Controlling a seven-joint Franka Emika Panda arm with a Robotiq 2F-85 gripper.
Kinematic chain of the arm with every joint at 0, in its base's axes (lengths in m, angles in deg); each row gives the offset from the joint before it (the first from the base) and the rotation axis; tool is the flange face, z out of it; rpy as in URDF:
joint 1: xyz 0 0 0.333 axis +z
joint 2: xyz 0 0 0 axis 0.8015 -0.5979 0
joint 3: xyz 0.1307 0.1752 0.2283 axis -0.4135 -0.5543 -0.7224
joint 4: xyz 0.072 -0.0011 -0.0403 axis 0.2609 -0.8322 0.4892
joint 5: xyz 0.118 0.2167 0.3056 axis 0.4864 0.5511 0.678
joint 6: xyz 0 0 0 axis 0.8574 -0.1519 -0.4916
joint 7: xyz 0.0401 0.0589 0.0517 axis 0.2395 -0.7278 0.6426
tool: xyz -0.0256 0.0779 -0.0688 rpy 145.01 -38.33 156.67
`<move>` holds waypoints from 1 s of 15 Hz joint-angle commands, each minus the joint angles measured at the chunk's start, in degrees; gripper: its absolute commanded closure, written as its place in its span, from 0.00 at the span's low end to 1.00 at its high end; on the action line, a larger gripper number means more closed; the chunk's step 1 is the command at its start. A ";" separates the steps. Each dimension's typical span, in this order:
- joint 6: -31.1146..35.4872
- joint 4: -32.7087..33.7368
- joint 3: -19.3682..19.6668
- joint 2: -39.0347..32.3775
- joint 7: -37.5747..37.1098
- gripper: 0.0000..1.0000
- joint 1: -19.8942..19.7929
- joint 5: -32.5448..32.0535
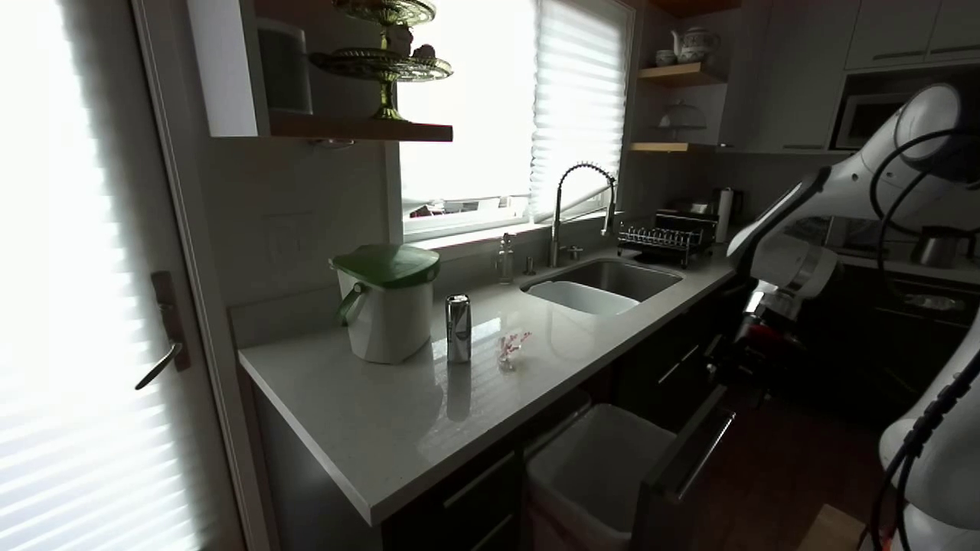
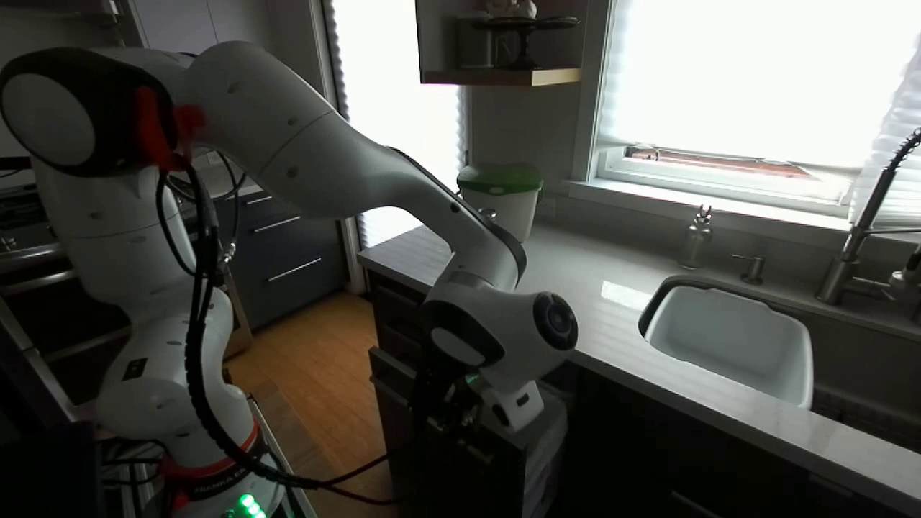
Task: Open the waste bin drawer of the cabinet
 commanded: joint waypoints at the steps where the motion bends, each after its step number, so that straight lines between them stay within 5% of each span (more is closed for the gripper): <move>1: 6.15 -2.97 -2.77 5.92 -0.19 0.00 3.71 -4.11; 4: 13.08 -4.98 -5.24 8.27 0.41 0.00 6.35 -7.41; 5: 8.63 -1.85 -3.83 5.61 -0.17 0.00 5.71 -5.17; 15: 12.27 -3.73 -4.97 7.33 0.41 0.00 7.18 -6.89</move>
